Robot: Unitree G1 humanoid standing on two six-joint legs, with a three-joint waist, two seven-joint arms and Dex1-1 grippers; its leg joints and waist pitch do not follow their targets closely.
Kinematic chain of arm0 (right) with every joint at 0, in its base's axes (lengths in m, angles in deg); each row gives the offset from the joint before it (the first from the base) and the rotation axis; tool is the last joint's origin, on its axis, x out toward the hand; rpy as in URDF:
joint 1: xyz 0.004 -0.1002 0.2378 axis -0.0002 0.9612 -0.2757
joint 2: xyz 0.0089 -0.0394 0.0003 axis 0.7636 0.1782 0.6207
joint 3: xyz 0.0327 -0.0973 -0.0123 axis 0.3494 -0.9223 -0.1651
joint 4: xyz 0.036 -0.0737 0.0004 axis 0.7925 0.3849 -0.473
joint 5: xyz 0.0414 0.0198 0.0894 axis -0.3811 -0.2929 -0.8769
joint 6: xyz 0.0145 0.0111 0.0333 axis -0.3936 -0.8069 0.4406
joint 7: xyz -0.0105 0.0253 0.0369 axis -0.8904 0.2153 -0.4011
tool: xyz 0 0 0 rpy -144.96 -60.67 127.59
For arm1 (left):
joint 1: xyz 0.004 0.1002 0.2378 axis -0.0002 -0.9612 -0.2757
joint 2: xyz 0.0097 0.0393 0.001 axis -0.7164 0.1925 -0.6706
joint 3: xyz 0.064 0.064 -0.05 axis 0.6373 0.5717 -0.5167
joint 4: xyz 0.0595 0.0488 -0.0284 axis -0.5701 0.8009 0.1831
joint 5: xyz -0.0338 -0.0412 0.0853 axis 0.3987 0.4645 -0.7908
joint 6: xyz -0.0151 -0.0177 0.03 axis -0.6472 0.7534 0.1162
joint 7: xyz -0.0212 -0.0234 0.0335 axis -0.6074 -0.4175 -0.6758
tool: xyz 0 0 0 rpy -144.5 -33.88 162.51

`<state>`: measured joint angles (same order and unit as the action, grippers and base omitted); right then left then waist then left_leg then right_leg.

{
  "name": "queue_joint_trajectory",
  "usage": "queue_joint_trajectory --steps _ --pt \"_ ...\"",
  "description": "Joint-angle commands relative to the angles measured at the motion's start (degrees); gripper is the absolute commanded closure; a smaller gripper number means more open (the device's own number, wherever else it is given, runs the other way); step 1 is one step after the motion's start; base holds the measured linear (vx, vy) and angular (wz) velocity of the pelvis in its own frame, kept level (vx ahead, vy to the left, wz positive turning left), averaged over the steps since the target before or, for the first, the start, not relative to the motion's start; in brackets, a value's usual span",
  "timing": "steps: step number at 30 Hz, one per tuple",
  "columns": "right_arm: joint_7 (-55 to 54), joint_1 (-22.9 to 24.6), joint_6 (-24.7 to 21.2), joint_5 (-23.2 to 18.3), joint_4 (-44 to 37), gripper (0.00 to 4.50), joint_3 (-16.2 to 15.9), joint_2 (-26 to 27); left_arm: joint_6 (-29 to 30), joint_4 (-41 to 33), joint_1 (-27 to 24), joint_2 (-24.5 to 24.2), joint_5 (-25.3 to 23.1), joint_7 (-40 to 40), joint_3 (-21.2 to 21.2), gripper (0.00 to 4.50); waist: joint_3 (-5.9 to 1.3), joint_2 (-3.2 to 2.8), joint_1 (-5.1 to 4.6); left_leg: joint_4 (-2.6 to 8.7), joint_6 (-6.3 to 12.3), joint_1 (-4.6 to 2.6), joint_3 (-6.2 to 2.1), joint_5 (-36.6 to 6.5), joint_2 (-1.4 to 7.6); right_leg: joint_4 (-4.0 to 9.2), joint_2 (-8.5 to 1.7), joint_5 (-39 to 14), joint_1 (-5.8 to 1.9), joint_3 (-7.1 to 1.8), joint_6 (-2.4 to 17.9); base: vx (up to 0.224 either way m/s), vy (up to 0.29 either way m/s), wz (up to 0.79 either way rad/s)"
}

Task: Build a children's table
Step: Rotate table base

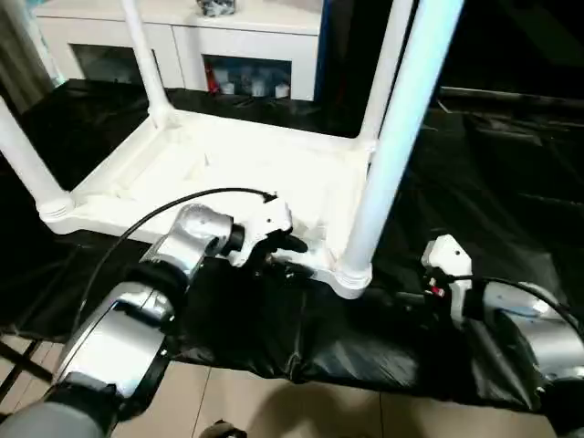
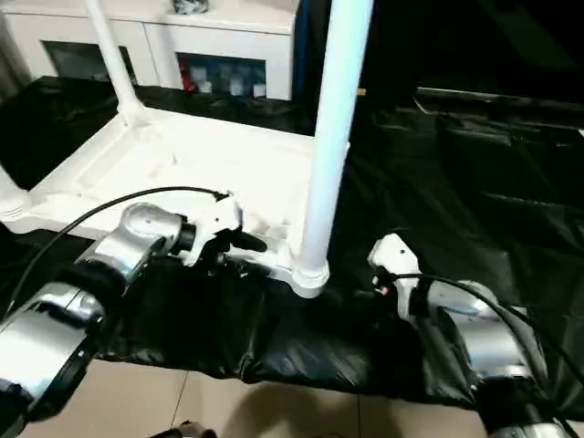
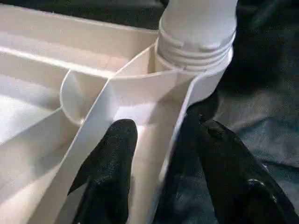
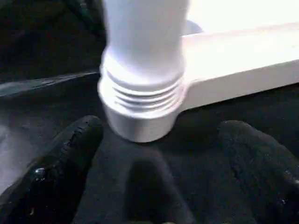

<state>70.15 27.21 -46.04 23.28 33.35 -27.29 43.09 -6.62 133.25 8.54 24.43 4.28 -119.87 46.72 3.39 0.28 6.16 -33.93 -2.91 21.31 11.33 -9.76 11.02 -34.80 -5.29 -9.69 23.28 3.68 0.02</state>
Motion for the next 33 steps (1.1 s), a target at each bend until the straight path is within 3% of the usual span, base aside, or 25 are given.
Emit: queue_joint_trajectory --steps 1,5,12,14,17,20,21,24,26,30,31,33 --pt "0.8 0.5 -1.5 -0.8 -2.5 0.0 0.1 -1.2 -1.3 2.1 1.5 0.1 -1.5 -0.2 0.7 2.49 -3.92 0.76 0.31 3.86 3.17 -0.63 -1.05 -14.9 2.05 4.87 -3.34 -17.4 -2.88 -2.15 11.4 0.0 0.0 0.0" --pt "1.0 1.1 -2.3 -1.0 -3.7 0.0 0.0 -1.7 -2.4 4.0 2.2 0.4 -3.2 0.3 1.0 2.89 -3.84 0.78 0.42 3.92 2.79 -0.79 -1.11 -15.8 2.06 5.18 -3.41 -19.2 -2.84 -2.13 10.9 0.0 0.0 0.0" --pt "0.7 1.6 -3.2 -0.9 -4.8 0.0 -0.1 -1.7 -3.4 5.9 2.7 0.7 -4.9 1.0 0.9 3.42 -3.9 0.6 0.42 4.04 2.44 -0.79 -1.23 -16.3 2.21 4.92 -3.45 -17.2 -2.89 -2.11 12.0 0.0 0.0 0.0" --pt "0.5 2.0 -3.8 -1.0 -5.6 0.0 -0.2 -1.8 -3.9 6.9 3.1 1.2 -5.8 1.7 0.5 3.76 -3.87 0.58 0.44 3.98 2.58 -0.73 -1.19 -16.1 2.1 5.01 -3.45 -17.3 -2.94 -2.1 12.0 0.0 0.0 0.0" --pt "0.5 2.0 -3.8 -1.0 -5.6 0.0 -0.3 -1.8 -3.5 7.1 3.2 1.4 -6.1 1.5 0.6 3.85 -3.86 0.64 0.46 4.06 2.58 -0.78 -1.22 -16.2 2.17 5.08 -3.45 -17.8 -2.91 -2.09 11.7 0.0 0.0 0.0" --pt "0.7 1.9 -3.9 -0.9 -5.5 0.0 -0.4 -1.8 -0.1 7.2 3.4 2.2 -6.2 0.2 0.6 4.05 -3.85 0.69 0.39 4.05 2.48 -0.73 -1.22 -15.9 2.2 5.04 -3.61 -17.8 -2.92 -2.12 12.1 0.0 0.0 0.0" --pt "0.7 1.7 -3.9 -0.9 -5.4 0.0 -0.5 -1.8 1.5 7.1 3.5 2.1 -7.0 -0.5 1.5 4.09 -3.86 1.13 0.31 3.98 2.66 -0.65 -1.15 -15.6 2.15 4.98 -3.57 -17.2 -2.97 -2.13 12.2 0.0 0.0 0.0" --pt "0.8 1.4 -3.8 -0.8 -5.2 0.0 -0.5 -1.8 2.6 6.8 3.2 1.9 -8.2 -0.9 2.6 4.29 -3.79 1.03 0.26 3.98 3.03 -0.54 -1.21 -15.1 2.1 4.95 -3.63 -17.5 -3.03 -2.11 12.1 0.0 0.0 0.0" --pt "0.8 1.1 -3.9 -0.8 -5.2 0.0 -0.6 -1.5 5.2 6.2 2.6 3.0 -6.0 0.5 -0.2 4.44 -3.77 1.35 0.13 3.87 3.32 -0.55 -1.12 -14.9 2.01 5.13 -3.71 -18.8 -3.01 -2.08 11.9 0.0 0.0 0.0" --pt "0.5 0.5 -3.7 -1.1 -4.8 0.0 -0.4 -0.7 9.2 3.6 0.5 3.7 -4.1 2.1 -2.4 4.44 -3.72 1.4 -0.16 3.92 3.71 -0.5 -1.21 -14.7 2.07 5.15 -3.7 -19.4 -2.95 -2.02 12.2 0.0 0.0 0.0" --pt "0.3 0.2 -3.7 -1.1 -4.6 0.0 -0.4 -0.5 9.9 2.7 -0.2 3.7 -3.9 2.2 -2.7 4.44 -3.72 1.9 -0.29 3.89 3.87 -0.42 -1.14 -14.7 2.05 5.14 -3.63 -19.2 -2.96 -1.99 12.2 0.0 0.0 0.0" --pt "0.1 0.0 -3.3 -1.0 -4.3 0.0 -0.3 -0.3 10.4 1.6 -0.9 3.7 -3.8 2.5 -2.8 4.44 -3.72 1.55 -0.38 3.87 4.02 -0.51 -1.17 -15.0 2.0 5.33 -3.71 -20.4 -2.84 -1.98 11.8 0.0 0.0 0.0"
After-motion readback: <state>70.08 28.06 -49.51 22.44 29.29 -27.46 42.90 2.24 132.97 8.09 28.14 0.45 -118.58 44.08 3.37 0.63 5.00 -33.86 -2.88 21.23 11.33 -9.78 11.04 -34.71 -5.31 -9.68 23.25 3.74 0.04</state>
